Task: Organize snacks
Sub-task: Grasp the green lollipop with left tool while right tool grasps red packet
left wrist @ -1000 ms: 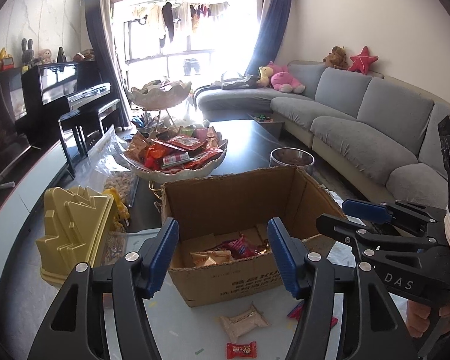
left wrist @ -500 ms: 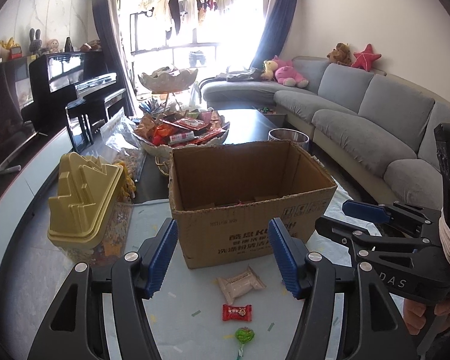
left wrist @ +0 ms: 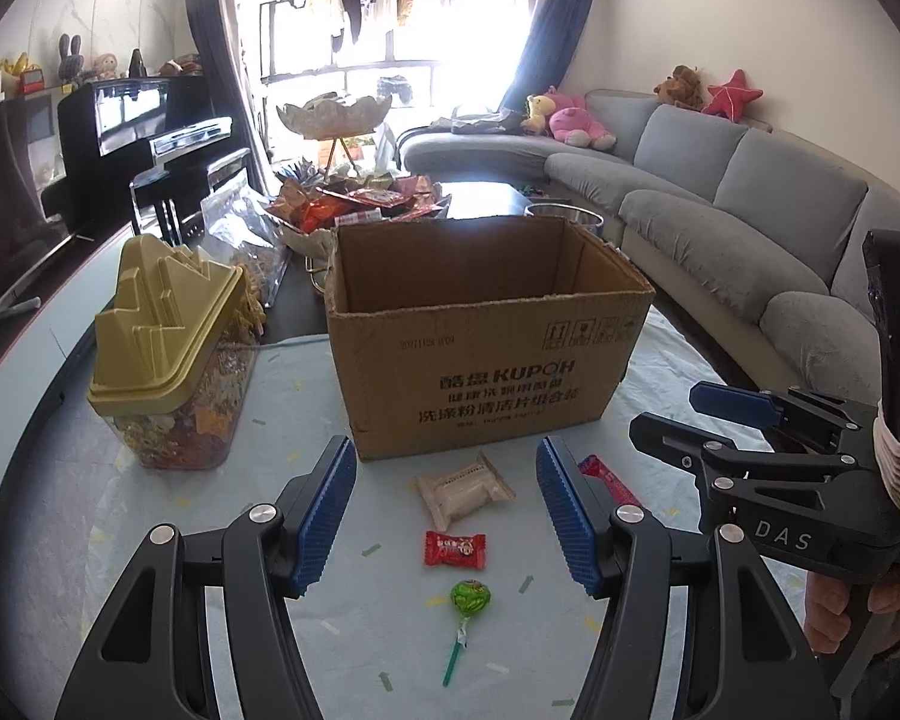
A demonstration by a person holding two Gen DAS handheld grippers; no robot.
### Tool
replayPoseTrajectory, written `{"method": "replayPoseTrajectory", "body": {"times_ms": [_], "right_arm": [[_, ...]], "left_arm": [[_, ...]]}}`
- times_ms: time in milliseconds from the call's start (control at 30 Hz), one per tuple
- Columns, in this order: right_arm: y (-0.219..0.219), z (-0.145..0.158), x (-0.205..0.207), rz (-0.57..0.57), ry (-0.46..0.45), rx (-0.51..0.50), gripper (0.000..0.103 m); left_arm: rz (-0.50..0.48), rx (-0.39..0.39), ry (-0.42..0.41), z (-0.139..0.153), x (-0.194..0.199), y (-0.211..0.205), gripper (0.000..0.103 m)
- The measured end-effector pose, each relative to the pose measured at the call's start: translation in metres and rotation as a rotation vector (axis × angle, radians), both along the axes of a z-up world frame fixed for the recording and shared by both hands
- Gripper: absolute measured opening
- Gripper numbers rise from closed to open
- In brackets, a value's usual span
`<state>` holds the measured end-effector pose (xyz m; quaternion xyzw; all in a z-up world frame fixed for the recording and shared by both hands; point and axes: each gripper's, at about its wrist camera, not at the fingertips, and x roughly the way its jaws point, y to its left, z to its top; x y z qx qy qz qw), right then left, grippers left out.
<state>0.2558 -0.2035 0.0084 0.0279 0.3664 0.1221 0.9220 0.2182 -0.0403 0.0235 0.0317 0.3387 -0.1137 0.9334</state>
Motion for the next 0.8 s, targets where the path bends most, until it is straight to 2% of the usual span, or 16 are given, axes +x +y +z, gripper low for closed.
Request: {"method": "replayPoseTrajectory", "body": {"times_ms": [333,800], "right_arm": [[-0.002,-0.044,-0.005,0.008,0.110,-0.008,0.059],[0.004,-0.092,0.005,0.004,0.220,-0.079,0.059]], "left_arm": [[-0.021,0.002,0.115,-0.048,-0.005,-0.002,0.062],[-0.006,-0.018,0.269,-0.108,0.002,0.003,0.061]]}}
